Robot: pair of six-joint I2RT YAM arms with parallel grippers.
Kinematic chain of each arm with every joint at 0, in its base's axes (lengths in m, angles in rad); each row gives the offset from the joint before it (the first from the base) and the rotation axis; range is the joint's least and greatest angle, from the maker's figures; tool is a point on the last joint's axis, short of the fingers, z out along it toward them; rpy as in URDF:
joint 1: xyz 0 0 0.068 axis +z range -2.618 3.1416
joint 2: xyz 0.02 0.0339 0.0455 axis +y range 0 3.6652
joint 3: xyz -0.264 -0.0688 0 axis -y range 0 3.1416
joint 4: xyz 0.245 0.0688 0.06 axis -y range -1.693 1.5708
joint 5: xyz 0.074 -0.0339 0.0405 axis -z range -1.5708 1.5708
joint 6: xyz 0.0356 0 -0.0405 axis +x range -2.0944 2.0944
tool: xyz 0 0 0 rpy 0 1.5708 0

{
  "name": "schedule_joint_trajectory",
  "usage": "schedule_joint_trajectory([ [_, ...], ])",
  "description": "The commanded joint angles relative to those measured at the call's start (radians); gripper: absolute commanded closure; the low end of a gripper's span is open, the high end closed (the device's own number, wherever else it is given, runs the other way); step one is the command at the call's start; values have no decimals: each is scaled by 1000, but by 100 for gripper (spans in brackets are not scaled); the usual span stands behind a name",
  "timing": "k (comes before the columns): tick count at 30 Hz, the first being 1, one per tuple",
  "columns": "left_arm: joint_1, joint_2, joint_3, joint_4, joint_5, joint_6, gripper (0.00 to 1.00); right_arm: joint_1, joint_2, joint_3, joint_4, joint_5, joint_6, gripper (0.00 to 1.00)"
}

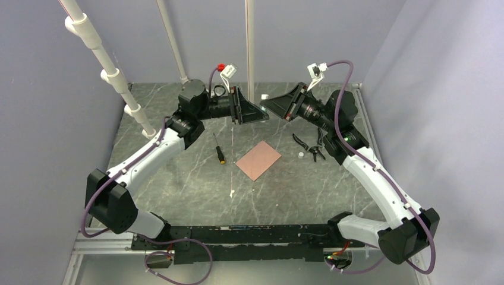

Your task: Place the letter into the envelope and seal it

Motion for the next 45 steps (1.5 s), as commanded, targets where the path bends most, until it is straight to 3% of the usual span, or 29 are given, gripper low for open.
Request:
schedule_joint_trajectory([
  [1,-6,16,26,68,43,-18,66,6,-17,6,79,-45,11,88],
  [3,-6,15,34,49,51,9,72,6,-20,11,52,-37,-6,88],
  [7,-6,9,46,5,63,60,68,5,-24,17,-1,-14,-29,88],
  [9,-6,10,46,6,71,74,75,6,-21,28,-31,-5,-37,88],
  [10,-6,10,50,-3,72,88,83,5,-19,36,-48,-2,-41,87],
  [11,-6,10,55,-26,72,110,94,6,-17,45,-73,3,-47,83],
  [12,-6,10,62,-62,71,141,97,6,-17,55,-106,21,-55,76],
  [13,-6,8,70,-99,66,183,97,6,-19,68,-153,55,-63,58],
  [15,-5,-4,81,-205,35,294,98,5,-20,102,-255,121,-91,37],
  [18,-6,-14,117,-377,-3,506,98,6,8,177,-414,212,-135,26],
  [22,-6,-13,139,-498,-13,683,97,6,58,232,-509,206,-154,25],
  [26,-6,15,180,-567,-11,739,98,10,91,262,-528,197,-147,26],
  [32,-6,19,165,-521,12,703,98,15,116,289,-545,137,-173,34],
  [37,-6,23,166,-516,57,691,98,17,114,262,-488,35,-186,51],
  [45,-6,27,171,-499,116,654,98,17,87,243,-479,-55,-197,48],
])
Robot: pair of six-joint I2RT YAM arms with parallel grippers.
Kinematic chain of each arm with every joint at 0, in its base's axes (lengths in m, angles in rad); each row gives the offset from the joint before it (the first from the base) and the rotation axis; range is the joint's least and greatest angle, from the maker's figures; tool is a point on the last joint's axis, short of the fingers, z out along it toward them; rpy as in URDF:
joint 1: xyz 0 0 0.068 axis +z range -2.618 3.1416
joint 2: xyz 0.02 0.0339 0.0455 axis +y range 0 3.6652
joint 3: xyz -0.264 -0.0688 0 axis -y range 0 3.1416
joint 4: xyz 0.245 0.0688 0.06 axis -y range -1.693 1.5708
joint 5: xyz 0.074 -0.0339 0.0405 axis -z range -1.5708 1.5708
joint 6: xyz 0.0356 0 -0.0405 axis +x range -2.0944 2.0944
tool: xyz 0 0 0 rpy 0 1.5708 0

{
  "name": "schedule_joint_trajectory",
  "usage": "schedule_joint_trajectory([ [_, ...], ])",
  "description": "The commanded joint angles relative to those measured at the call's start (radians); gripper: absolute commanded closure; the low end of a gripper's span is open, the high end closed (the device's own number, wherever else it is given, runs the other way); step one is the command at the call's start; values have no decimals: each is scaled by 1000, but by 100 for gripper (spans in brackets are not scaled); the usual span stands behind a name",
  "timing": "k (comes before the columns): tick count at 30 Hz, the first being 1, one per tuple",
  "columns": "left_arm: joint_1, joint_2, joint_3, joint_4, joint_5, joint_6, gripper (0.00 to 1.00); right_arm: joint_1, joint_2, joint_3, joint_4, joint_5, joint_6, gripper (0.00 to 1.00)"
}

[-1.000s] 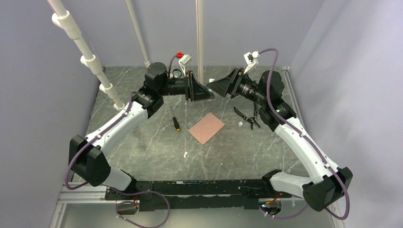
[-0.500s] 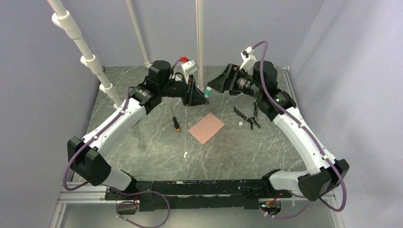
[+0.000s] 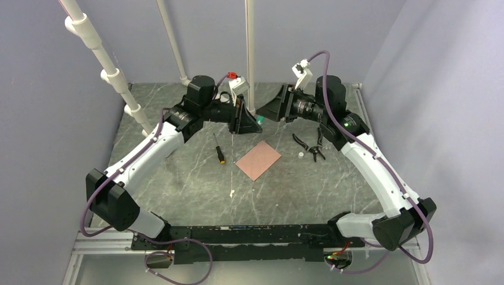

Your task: Place the letter into the envelope and seal it

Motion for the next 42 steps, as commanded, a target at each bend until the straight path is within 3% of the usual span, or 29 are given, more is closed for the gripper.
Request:
schedule_joint_trajectory([
  [1,-3,-4,29,53,69,-27,98,5,-29,5,16,-71,-27,48],
  [12,-3,-9,6,55,57,-31,98,3,-53,-11,18,5,25,99],
  [14,-3,0,16,53,31,-34,96,3,-47,-23,31,19,73,100],
  [20,-2,45,39,108,2,-111,48,6,-39,-50,78,-18,58,100],
  [25,9,43,20,155,18,-154,32,5,-40,-20,18,7,-9,100],
  [29,30,40,4,193,56,-199,34,5,-39,-20,24,-9,-6,100],
  [35,38,69,2,237,142,-248,63,4,-33,-13,32,-33,15,100],
  [37,38,74,-1,245,157,-251,67,3,-31,-4,29,-29,30,100],
  [42,38,69,-13,250,184,-261,49,3,-38,-8,47,18,90,100],
])
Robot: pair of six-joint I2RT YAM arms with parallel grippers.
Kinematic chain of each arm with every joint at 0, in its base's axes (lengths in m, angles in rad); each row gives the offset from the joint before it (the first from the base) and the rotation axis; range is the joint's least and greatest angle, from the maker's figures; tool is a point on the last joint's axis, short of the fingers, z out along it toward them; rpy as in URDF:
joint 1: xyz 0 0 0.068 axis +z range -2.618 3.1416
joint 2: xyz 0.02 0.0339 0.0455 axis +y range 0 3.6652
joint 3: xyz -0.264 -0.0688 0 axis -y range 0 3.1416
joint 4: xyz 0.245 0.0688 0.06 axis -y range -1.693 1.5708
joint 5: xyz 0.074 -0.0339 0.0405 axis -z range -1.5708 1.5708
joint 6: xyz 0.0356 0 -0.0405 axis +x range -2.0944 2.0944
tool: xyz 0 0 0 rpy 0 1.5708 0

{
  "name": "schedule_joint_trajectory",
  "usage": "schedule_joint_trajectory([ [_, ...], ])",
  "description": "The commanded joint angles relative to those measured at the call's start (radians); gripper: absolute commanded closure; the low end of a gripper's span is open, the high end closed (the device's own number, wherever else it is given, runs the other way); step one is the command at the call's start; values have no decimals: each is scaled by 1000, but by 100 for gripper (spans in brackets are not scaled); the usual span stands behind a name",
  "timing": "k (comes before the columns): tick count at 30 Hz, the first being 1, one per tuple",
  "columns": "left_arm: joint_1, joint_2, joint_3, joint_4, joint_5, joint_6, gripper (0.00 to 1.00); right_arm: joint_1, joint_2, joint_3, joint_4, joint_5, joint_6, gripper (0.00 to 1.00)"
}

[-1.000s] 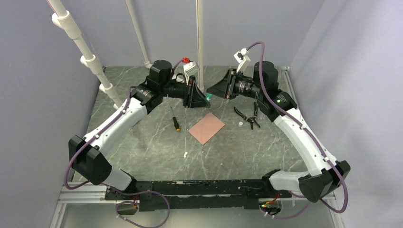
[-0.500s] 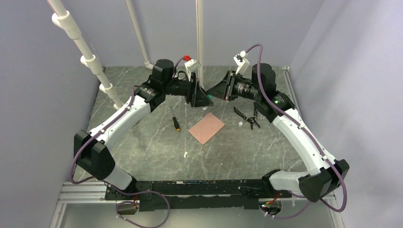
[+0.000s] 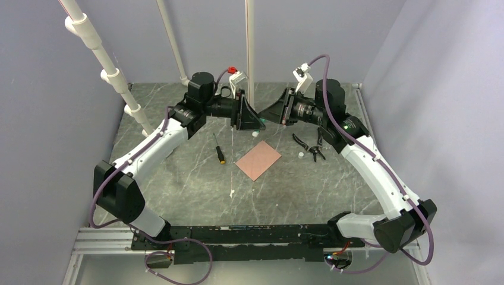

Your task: Place the letter into the envelope and seal it

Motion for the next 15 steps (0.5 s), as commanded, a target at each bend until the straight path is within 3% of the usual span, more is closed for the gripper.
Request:
schedule_joint_trajectory([
  [1,5,2,-11,70,55,-24,48,1,-19,36,50,33,60,100],
  [4,5,4,-19,91,65,-32,53,1,-20,30,64,42,70,100],
  [8,5,-1,-17,72,65,-10,82,1,-12,38,45,39,60,100],
  [9,5,-2,-13,63,65,-1,96,1,-14,39,39,39,54,100],
  [10,5,-4,-8,56,65,13,97,1,-16,42,32,38,42,100],
  [11,5,-9,-6,35,67,31,97,0,-17,46,20,37,23,93],
  [15,6,-30,3,-17,85,84,98,-32,-23,58,-10,-78,-73,47],
])
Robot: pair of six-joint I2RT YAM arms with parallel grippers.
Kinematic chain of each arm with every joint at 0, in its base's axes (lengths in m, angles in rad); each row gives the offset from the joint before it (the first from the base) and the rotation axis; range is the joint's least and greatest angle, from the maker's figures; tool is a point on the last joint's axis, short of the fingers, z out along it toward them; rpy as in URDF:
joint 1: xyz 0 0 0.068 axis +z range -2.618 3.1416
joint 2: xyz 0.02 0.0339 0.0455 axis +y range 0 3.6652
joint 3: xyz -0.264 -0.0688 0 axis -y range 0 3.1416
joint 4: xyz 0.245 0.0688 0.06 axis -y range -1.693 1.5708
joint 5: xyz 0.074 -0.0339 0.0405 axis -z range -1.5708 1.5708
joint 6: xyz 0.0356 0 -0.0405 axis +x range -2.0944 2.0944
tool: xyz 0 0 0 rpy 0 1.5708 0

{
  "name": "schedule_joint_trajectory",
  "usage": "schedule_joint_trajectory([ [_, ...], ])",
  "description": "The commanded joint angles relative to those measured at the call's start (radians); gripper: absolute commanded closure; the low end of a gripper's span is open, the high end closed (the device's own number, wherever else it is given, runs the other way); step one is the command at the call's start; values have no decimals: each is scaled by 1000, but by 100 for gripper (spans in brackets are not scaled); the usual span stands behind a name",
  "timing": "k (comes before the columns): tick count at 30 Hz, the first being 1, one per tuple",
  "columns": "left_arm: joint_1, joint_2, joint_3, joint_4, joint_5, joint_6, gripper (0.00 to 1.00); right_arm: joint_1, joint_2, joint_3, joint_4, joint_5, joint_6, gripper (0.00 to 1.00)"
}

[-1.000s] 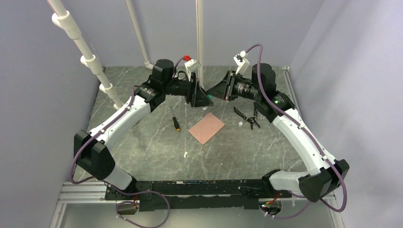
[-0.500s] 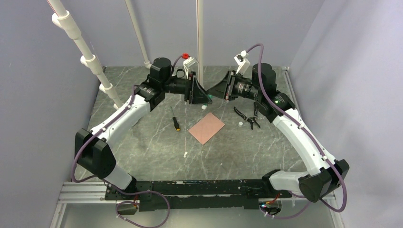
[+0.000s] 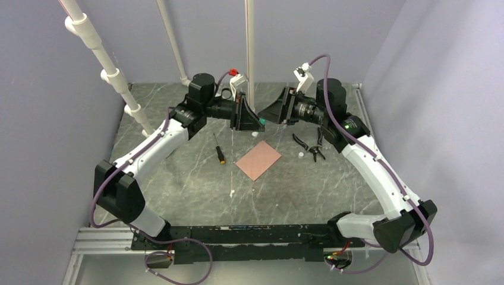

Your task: Place the letter into the envelope and seal it

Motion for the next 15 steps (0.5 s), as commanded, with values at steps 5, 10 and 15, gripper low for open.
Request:
schedule_joint_trajectory([
  [5,2,-52,44,-78,136,92,98,-63,-32,39,26,-355,-203,38],
  [10,2,-77,49,-120,168,110,98,-63,-14,62,11,-444,-229,42],
  [15,2,-102,53,-196,-25,168,98,-51,9,83,2,-203,-69,41],
])
